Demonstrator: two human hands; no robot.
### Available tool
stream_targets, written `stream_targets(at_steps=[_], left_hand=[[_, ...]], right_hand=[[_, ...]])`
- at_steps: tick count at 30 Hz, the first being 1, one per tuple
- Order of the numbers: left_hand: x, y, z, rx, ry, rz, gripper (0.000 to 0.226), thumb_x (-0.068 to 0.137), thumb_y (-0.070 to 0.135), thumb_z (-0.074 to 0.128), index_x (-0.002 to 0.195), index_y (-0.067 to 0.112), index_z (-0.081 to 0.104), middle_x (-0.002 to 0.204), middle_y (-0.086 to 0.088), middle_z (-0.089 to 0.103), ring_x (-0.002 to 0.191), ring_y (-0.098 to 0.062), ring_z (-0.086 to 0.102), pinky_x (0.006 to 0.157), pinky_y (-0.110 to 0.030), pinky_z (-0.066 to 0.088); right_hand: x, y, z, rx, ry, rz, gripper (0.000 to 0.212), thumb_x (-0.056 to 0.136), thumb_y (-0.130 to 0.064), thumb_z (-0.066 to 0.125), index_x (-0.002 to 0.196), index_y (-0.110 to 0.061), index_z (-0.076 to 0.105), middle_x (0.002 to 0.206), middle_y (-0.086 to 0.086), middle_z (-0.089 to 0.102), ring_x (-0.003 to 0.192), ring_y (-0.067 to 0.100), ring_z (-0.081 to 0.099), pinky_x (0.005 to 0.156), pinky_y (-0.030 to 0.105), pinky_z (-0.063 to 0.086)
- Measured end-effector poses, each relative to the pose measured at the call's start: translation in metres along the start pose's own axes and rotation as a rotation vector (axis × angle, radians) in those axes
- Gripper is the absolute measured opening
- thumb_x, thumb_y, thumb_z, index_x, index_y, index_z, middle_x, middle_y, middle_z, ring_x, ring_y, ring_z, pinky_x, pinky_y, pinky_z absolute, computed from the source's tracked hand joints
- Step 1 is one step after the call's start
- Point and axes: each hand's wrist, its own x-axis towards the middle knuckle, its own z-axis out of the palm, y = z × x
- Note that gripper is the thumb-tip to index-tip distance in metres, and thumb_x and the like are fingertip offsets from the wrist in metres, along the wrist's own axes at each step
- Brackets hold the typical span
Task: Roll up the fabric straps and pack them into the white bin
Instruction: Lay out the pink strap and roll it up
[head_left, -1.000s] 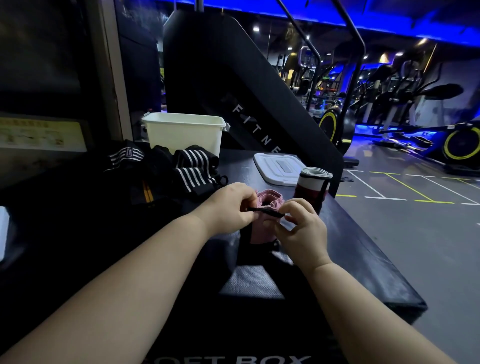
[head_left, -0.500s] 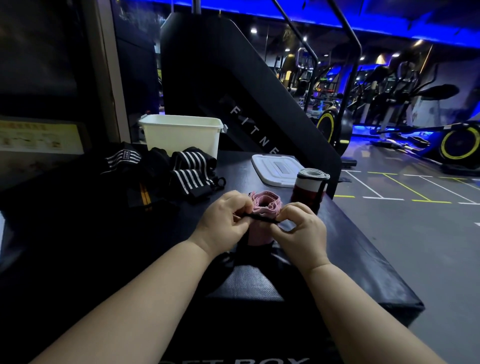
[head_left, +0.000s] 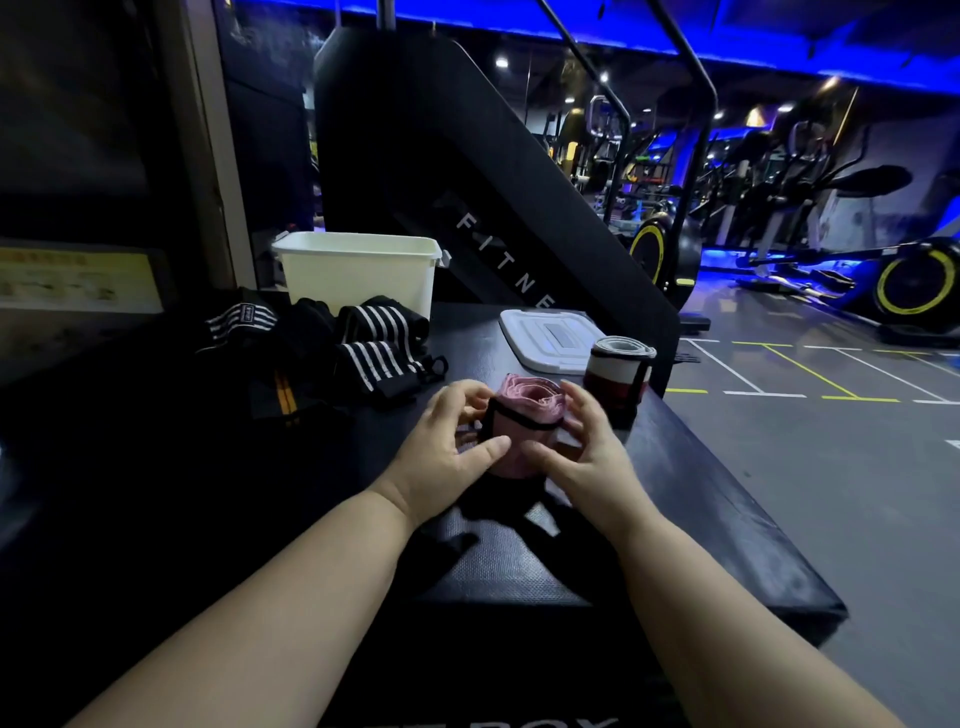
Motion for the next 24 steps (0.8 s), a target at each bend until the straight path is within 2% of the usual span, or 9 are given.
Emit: stream_targets(at_steps=[2, 4, 6, 8, 11, 13, 16, 20, 24], left_hand=[[0.0013, -0.0002, -0.0006, -0.002, -0.014, -0.052, 0.061, 0.074, 0.044, 0.069, 0.127, 0.028, 0.043, 0.133, -0.001, 0.049, 0.121, -0.010, 0.052, 0.100, -0.020, 0.044], [0.0039, 0.0006, -0.0034, 0.039, -0.051, -0.112, 0.064, 0.084, 0.042, 0.064, 0.140, 0.021, 0.040, 0.139, -0.001, 0.049, 0.126, -0.007, 0.049, 0.103, -0.015, 0.038], [0.0056, 0.0015, -0.0062, 0.056, -0.090, -0.151, 0.067, 0.082, 0.048, 0.057, 0.142, 0.022, 0.042, 0.139, 0.000, 0.052, 0.126, -0.007, 0.049, 0.108, -0.020, 0.036], [0.0059, 0.0026, -0.0068, 0.019, -0.115, -0.164, 0.069, 0.080, 0.052, 0.056, 0.142, 0.025, 0.044, 0.138, 0.001, 0.054, 0.126, -0.007, 0.049, 0.111, -0.027, 0.036], [0.0055, 0.0056, -0.0074, -0.002, -0.162, -0.177, 0.076, 0.072, 0.058, 0.062, 0.140, 0.032, 0.042, 0.137, 0.006, 0.052, 0.126, -0.005, 0.049, 0.110, -0.025, 0.037], [0.0054, 0.0065, -0.0082, 0.044, -0.181, -0.162, 0.080, 0.066, 0.059, 0.068, 0.138, 0.036, 0.042, 0.136, 0.009, 0.053, 0.125, -0.002, 0.049, 0.107, -0.019, 0.037], [0.0057, 0.0046, -0.0084, 0.067, -0.163, -0.154, 0.086, 0.060, 0.062, 0.071, 0.137, 0.033, 0.047, 0.133, 0.009, 0.057, 0.123, -0.002, 0.052, 0.108, -0.024, 0.039], [0.0054, 0.0056, -0.0075, 0.028, -0.120, -0.163, 0.067, 0.062, 0.048, 0.077, 0.123, 0.034, 0.055, 0.121, 0.009, 0.064, 0.112, -0.001, 0.059, 0.100, -0.023, 0.045], [0.0040, 0.0065, -0.0071, -0.010, -0.158, -0.177, 0.064, 0.058, 0.054, 0.075, 0.114, 0.031, 0.056, 0.112, 0.008, 0.067, 0.109, -0.006, 0.061, 0.097, -0.025, 0.047]], right_hand=[[0.0015, 0.0033, -0.0026, 0.090, -0.040, 0.044, 0.069, 0.080, -0.015, 0.077, 0.138, -0.026, 0.041, 0.132, -0.003, 0.056, 0.115, 0.000, 0.058, 0.098, 0.023, 0.048], [0.0024, 0.0057, -0.0067, 0.147, -0.029, 0.082, 0.066, 0.081, -0.019, 0.076, 0.138, -0.024, 0.043, 0.127, 0.006, 0.060, 0.111, 0.010, 0.063, 0.096, 0.030, 0.051], [0.0037, 0.0055, -0.0084, 0.061, -0.055, 0.042, 0.056, 0.083, -0.019, 0.076, 0.133, -0.029, 0.052, 0.121, 0.005, 0.062, 0.106, 0.014, 0.065, 0.091, 0.028, 0.053], [0.0047, 0.0058, -0.0077, -0.024, -0.112, 0.009, 0.050, 0.079, -0.029, 0.077, 0.126, -0.035, 0.060, 0.122, -0.002, 0.062, 0.109, 0.011, 0.063, 0.093, 0.031, 0.052], [0.0043, 0.0047, -0.0062, 0.098, -0.147, 0.052, 0.064, 0.066, -0.039, 0.083, 0.124, -0.028, 0.060, 0.125, -0.003, 0.064, 0.120, 0.010, 0.058, 0.097, 0.034, 0.050], [0.0046, 0.0047, -0.0065, 0.187, -0.163, 0.078, 0.066, 0.064, -0.029, 0.086, 0.123, -0.022, 0.058, 0.123, 0.002, 0.067, 0.119, 0.014, 0.060, 0.097, 0.032, 0.050], [0.0025, 0.0014, -0.0068, 0.253, -0.198, 0.091, 0.066, 0.066, -0.010, 0.086, 0.123, -0.014, 0.055, 0.120, 0.006, 0.067, 0.110, 0.015, 0.065, 0.090, 0.025, 0.052], [0.0021, 0.0007, -0.0066, 0.215, -0.239, 0.077, 0.069, 0.066, -0.013, 0.084, 0.130, -0.014, 0.057, 0.123, 0.005, 0.068, 0.116, 0.019, 0.062, 0.100, 0.033, 0.049], [0.0005, -0.0004, -0.0055, 0.192, -0.228, 0.055, 0.060, 0.070, -0.002, 0.082, 0.125, -0.015, 0.062, 0.118, 0.003, 0.070, 0.112, 0.016, 0.065, 0.095, 0.030, 0.049]])
